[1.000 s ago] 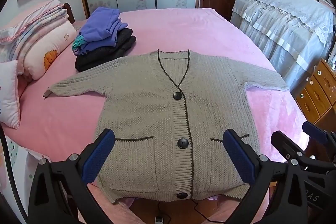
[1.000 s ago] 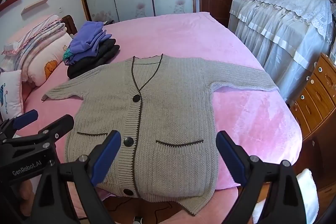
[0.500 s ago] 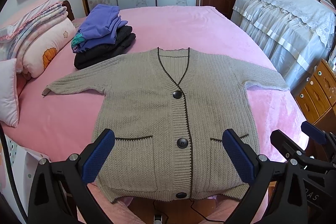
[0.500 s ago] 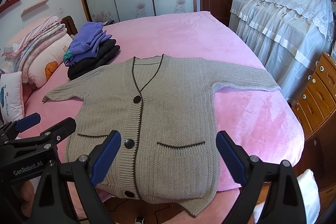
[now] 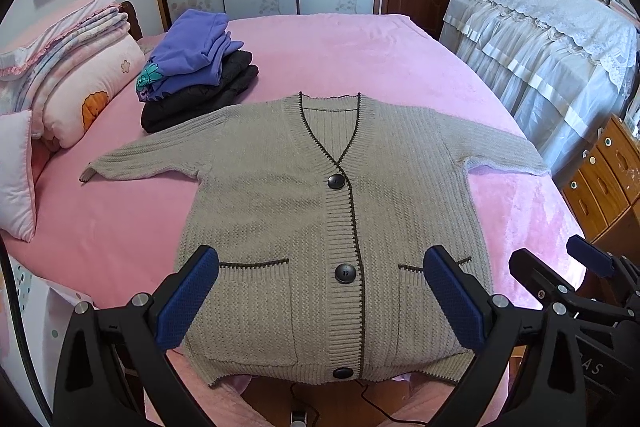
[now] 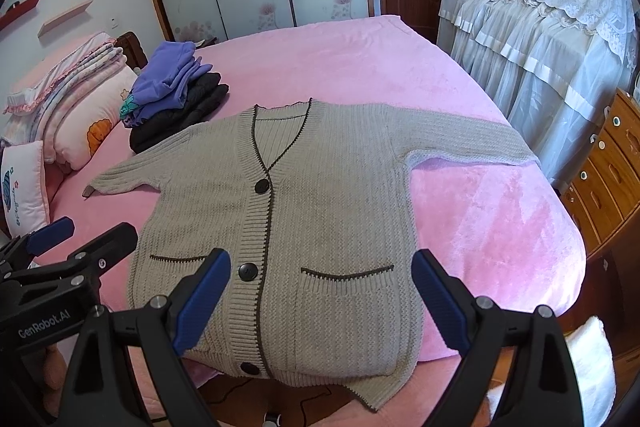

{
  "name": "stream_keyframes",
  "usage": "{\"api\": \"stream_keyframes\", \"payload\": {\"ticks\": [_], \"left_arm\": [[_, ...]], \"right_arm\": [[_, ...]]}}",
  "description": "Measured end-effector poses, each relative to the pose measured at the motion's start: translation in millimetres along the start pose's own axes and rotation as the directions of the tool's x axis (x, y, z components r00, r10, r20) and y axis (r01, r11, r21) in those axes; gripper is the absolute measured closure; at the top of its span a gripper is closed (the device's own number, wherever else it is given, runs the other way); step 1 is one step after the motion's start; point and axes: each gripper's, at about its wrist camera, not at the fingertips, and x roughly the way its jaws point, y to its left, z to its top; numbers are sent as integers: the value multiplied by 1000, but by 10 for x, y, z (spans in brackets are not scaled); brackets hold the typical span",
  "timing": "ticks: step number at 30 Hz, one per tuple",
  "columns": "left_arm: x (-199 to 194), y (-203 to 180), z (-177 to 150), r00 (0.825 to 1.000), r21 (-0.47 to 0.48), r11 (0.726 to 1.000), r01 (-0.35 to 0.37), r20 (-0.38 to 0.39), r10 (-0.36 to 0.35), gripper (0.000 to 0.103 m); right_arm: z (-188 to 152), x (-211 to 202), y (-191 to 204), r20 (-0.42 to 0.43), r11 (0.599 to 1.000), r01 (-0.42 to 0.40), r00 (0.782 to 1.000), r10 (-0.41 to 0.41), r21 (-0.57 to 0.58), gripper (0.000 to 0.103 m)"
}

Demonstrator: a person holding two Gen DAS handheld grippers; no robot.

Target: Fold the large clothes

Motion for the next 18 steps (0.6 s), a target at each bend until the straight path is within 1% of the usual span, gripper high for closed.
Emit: {"api": "stream_keyframes", "payload": {"ticks": [7,18], "left_arm": [[10,7,-4,1000,-2,1000,-2,-10,2,2],[10,5,-12,1000,-2,1000,-4,-11,4,1]], "right_arm": [[-7,33,-11,-16,1000,-3,1000,3,7,10],[-16,40,-1,-19,1000,-4,1000,5,9,10]]}}
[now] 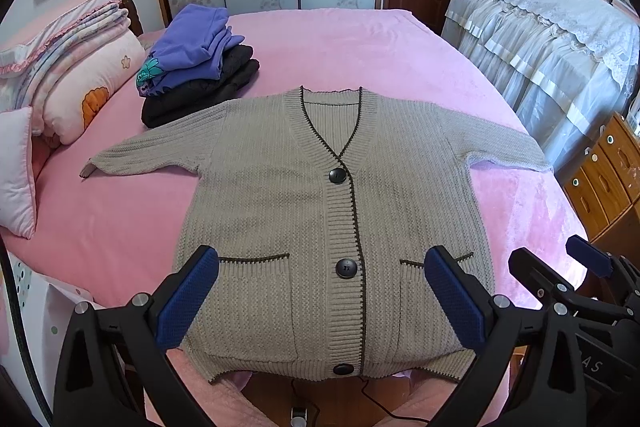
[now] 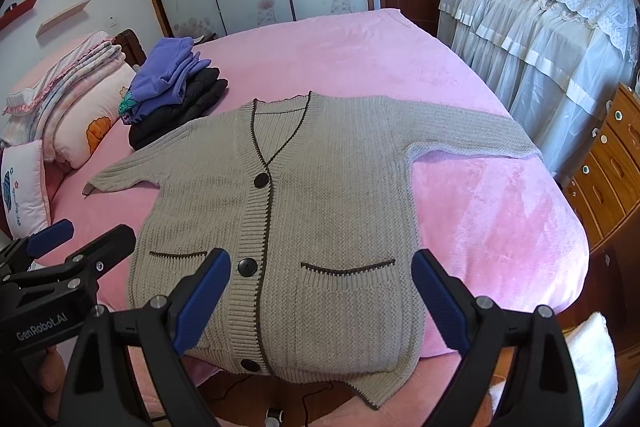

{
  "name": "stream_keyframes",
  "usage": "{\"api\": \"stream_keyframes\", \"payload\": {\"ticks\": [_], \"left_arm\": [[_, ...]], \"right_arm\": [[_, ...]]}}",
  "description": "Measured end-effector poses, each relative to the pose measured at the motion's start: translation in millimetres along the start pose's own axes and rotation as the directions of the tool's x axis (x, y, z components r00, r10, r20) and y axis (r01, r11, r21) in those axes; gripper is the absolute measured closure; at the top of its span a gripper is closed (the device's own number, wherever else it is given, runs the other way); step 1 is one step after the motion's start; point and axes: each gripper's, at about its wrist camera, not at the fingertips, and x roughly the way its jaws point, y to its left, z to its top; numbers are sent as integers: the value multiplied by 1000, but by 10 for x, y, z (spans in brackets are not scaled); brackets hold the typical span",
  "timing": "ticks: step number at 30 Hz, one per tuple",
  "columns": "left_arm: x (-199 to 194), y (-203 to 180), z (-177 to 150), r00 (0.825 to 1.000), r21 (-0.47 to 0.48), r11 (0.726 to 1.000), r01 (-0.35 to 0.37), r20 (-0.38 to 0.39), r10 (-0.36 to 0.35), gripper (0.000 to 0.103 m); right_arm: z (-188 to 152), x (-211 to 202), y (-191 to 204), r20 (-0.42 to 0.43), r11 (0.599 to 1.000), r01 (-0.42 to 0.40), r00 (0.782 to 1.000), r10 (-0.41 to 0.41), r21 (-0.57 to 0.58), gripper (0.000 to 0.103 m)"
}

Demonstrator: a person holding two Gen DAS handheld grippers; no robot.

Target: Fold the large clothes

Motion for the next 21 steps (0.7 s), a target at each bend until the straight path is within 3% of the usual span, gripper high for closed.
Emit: {"api": "stream_keyframes", "payload": {"ticks": [21], "left_arm": [[3,-21,-8,1000,-11,1000,11,-6,-11,1]], "right_arm": [[-10,-11,-76,8,1000,-22,1000,22,2,11]]}}
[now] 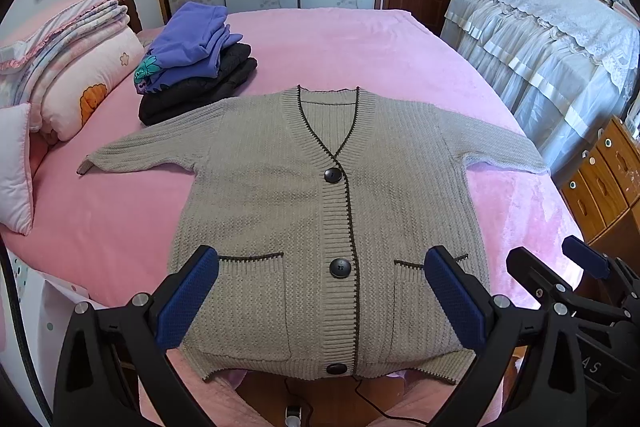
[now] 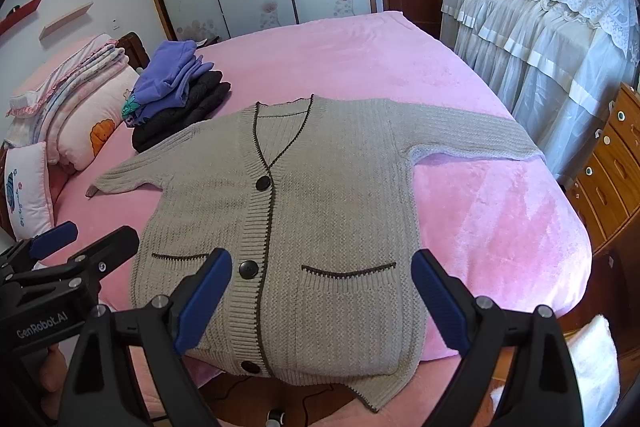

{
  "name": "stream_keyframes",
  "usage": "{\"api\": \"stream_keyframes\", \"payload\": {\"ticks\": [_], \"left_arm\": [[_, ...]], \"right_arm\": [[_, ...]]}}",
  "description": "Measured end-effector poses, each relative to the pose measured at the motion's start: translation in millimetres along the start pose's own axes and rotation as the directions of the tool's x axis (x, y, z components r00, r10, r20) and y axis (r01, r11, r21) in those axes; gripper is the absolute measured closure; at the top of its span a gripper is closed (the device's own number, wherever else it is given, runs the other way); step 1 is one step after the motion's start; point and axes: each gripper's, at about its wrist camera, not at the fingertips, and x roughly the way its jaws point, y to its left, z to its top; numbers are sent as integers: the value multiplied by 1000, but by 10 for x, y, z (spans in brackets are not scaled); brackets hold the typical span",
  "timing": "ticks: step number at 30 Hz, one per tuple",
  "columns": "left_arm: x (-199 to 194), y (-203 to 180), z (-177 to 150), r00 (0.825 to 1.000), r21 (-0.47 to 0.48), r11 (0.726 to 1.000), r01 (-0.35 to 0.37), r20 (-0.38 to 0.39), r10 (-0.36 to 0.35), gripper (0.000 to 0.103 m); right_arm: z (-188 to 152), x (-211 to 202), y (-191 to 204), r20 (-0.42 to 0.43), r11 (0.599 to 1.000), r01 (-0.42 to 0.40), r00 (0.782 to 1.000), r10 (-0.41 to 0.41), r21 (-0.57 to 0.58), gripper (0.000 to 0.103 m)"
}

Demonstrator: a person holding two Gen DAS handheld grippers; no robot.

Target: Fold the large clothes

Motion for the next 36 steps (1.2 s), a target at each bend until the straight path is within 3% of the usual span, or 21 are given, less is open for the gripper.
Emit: {"api": "stream_keyframes", "payload": {"ticks": [15,23,29,36], "left_arm": [[81,-87,95,1000,7,1000,-13,-6,13,1],[227,-245,236,999,61,997,-43,5,42,1],[329,-426,539,997,126,990,-65,50,59,1],[471,-773,1084,992,163,986,-27,125,6,1]], "right_arm": [[83,84,-57,-24,999,-31,999,31,8,12],[145,228,-140,-29,1000,-21,999,21,9,12],[333,257,-240,18,1000,4,1000,-3,-8,12],[739,357,-645,69,997,71,995,-73,21,13]]}}
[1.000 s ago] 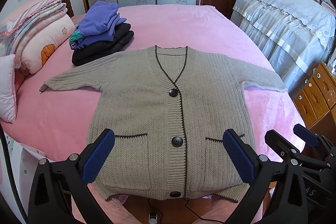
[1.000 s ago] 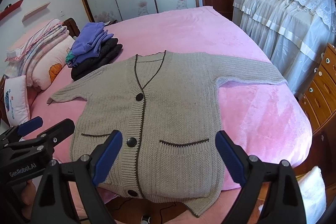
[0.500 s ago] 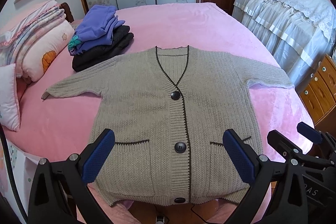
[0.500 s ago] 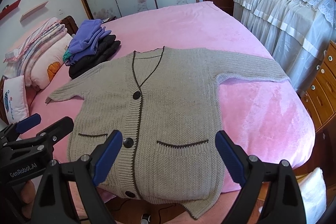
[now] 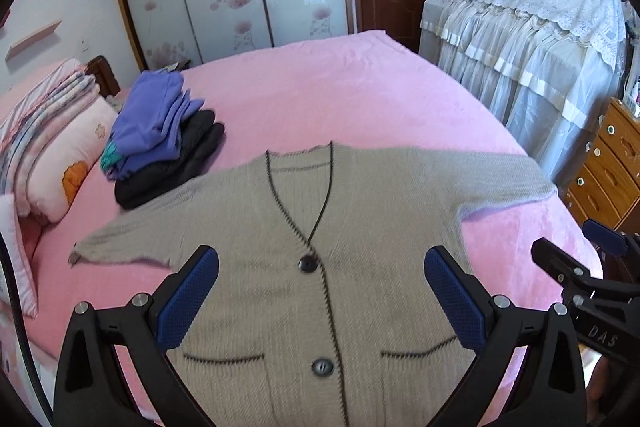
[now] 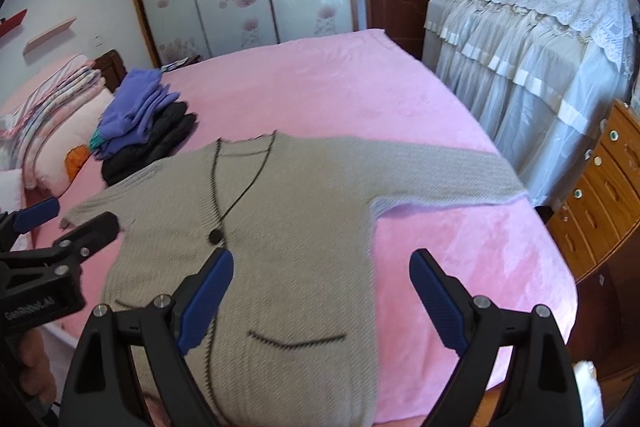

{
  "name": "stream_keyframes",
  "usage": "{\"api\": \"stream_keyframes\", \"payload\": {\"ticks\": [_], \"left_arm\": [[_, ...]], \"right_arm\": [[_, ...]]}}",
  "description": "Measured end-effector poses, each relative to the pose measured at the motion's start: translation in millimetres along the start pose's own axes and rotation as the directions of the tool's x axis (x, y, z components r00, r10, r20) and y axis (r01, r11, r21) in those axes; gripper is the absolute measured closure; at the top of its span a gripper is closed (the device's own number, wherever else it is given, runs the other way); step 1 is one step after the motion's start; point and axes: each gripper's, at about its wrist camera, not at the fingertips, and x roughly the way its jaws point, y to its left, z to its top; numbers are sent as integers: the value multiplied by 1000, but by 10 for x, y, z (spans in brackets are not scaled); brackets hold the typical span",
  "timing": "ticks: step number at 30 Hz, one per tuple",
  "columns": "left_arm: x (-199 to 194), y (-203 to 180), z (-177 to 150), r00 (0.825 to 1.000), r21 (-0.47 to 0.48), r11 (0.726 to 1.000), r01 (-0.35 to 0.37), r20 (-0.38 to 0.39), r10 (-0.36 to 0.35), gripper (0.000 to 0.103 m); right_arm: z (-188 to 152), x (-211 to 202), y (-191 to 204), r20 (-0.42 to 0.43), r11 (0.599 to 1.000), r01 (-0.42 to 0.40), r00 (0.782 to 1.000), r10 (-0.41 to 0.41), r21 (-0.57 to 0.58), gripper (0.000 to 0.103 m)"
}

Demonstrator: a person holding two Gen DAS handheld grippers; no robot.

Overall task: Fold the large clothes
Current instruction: 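Grasp the cardigan sleeve cuff with the right gripper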

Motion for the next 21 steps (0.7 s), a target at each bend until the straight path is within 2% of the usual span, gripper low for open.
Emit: {"api": "stream_keyframes", "payload": {"ticks": [6,10,13,16,19,21], "left_arm": [[350,-408,486,998,42,999,6,69,-9,1],[731,-742,788,996,55,998,15,86,-19,1],[1109,-1036,988,996,59,998,24,83,-29,1],[1515,-1325,1109,996,45,997,61,56,-64,1],[1925,-1612,1114,995,28,996,89,32,-90,1],[2155,-1780,1041,995,24,994,102,11,-102,1]], "right_arm": [[453,214,-632,53,992,99,993,-103,72,13],[721,453,-1296,44,973,138,988,-148,183,13],[835,701,-1773,4,951,177,983,-184,253,14],[852,950,-2215,-46,925,209,978,-206,317,20],[790,1223,-2639,-100,894,236,972,-214,381,24],[698,1400,-2918,-129,869,218,975,-179,444,27]]}}
